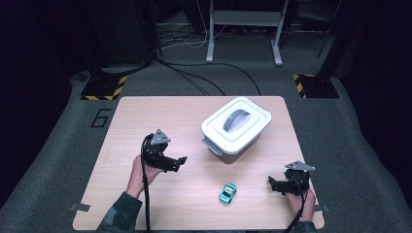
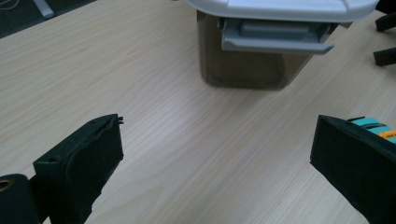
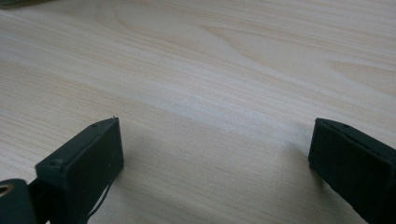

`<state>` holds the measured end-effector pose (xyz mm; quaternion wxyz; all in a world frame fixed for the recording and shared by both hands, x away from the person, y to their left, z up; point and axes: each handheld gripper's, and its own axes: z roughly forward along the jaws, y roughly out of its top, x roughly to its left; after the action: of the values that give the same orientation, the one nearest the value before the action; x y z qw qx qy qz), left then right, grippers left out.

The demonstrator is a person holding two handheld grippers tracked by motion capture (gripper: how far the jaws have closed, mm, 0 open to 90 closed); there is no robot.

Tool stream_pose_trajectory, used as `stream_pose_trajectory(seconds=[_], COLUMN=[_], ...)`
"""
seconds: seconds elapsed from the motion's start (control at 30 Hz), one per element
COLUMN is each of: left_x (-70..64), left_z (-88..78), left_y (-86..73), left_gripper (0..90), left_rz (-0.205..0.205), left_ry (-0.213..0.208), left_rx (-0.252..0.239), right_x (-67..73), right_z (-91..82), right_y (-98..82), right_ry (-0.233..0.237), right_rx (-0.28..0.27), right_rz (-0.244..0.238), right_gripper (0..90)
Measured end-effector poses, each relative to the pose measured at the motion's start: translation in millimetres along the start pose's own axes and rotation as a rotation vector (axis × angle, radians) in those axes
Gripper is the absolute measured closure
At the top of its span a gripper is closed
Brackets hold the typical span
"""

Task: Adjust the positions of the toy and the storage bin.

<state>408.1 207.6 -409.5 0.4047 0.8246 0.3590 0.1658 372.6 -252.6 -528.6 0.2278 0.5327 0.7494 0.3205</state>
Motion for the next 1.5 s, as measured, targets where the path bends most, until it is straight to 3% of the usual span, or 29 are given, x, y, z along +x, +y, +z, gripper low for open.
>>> stream_pose_trajectory(seconds=[0.13,0.6,1.1,1.37,1.5], left_x=[-1.9,-9.1,-14.9,-19.9,-24.3], left_z=[5.6,30.9,63.3,83.0,93.9], left_y=[13.3,53.1,94.3,112.5,119.7], left_gripper=[1.9,1.4,0.0,0.0,0.0], left_rz=[0.031,0.061,0.104,0.095,0.12], left_ry=[-0.008,-0.05,-0.039,-0.04,-0.034], left_rx=[0.015,0.01,0.034,0.044,0.061], right_x=[0.0,-0.2,-0.4,-0.5,-0.6], right_z=[0.0,-0.2,-0.1,-0.1,-0.1], right_y=[0.0,-0.1,-0.2,-0.2,-0.1], right_ry=[0.0,-0.003,-0.006,-0.006,-0.005], right_rx=[0.0,-0.001,-0.001,-0.001,0.0], right_rz=[0.0,0.002,0.0,0.0,0.0], right_gripper=[2.3,2.6,2.8,2.8,2.8])
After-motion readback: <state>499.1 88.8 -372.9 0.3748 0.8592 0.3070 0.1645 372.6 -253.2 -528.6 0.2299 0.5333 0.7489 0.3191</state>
